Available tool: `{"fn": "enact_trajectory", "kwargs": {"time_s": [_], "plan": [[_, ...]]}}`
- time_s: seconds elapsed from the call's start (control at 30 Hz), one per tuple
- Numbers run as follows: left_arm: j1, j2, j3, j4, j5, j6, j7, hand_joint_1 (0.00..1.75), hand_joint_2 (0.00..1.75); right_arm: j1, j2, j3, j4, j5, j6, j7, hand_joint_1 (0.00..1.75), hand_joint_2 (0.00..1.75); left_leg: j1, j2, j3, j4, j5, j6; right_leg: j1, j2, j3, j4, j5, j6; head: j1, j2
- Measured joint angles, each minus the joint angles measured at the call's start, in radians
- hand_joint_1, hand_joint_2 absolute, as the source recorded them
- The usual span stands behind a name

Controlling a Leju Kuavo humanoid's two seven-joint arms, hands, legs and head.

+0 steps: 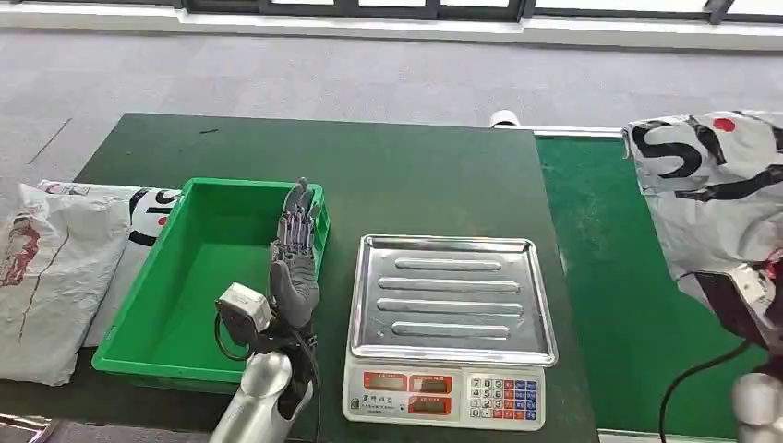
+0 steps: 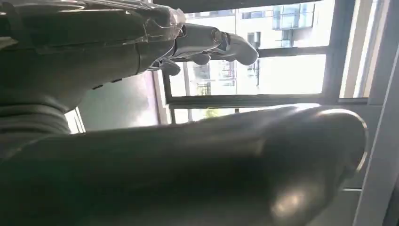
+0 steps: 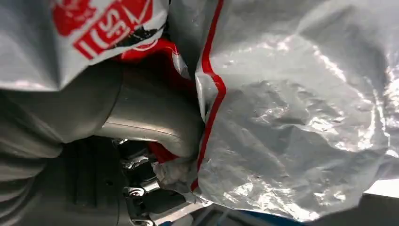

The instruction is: Moved the parcel from conveyor to table for the left to box.

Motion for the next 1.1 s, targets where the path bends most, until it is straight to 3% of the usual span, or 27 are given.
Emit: {"fn": "enact_trajectory", "kwargs": {"time_s": [0.47, 0.63, 0.77, 0.87, 1.1], "plan": [[-0.001, -0.001, 0.000, 0.013, -0.002, 0.000, 0.000, 0.00, 0.00, 0.052, 0.031, -0.050, -0.143, -0.002, 0.000, -0.010, 1.75, 1.75, 0.000, 0.004, 0.001, 0.000, 0.000, 0.000, 0.000, 0.003, 0.001, 0.000, 0.001, 0.000, 0.000, 0.000], [-0.004, -0.002, 0.000, 0.020, 0.005, -0.001, 0.000, 0.00, 0.00, -0.054, 0.081, -0.011, -0.099, 0.009, 0.032, -0.143, 1.75, 1.75, 0.001, 0.011, -0.006, -0.001, -0.001, -0.001, 0.001, 0.010, 0.001, 0.001, 0.001, 0.000, 0.000, 0.000], [-0.008, -0.005, -0.002, 0.039, 0.003, 0.007, 0.000, 0.00, 0.00, -0.181, 0.199, 0.173, 0.095, 0.047, 0.029, -0.150, 1.75, 1.75, 0.002, 0.018, 0.001, -0.001, 0.000, -0.003, 0.002, 0.016, 0.001, 0.001, 0.003, -0.003, 0.000, 0.000], [-0.010, -0.006, -0.002, 0.055, 0.000, 0.039, 0.000, 0.00, 0.00, -0.238, 0.288, 0.330, 0.242, 0.043, 0.023, -0.145, 1.75, 1.75, 0.004, 0.016, 0.006, -0.001, 0.003, -0.006, 0.004, 0.016, 0.000, 0.003, 0.005, -0.005, 0.000, 0.000], [-0.015, -0.006, -0.002, 0.071, 0.030, 0.053, -0.001, 0.00, 0.00, -0.192, 0.442, 0.605, 0.423, -0.003, 0.054, -0.185, 1.75, 1.75, 0.007, 0.014, 0.003, -0.001, 0.002, -0.008, 0.007, 0.014, -0.002, 0.003, 0.003, -0.008, 0.000, 0.000]]}}
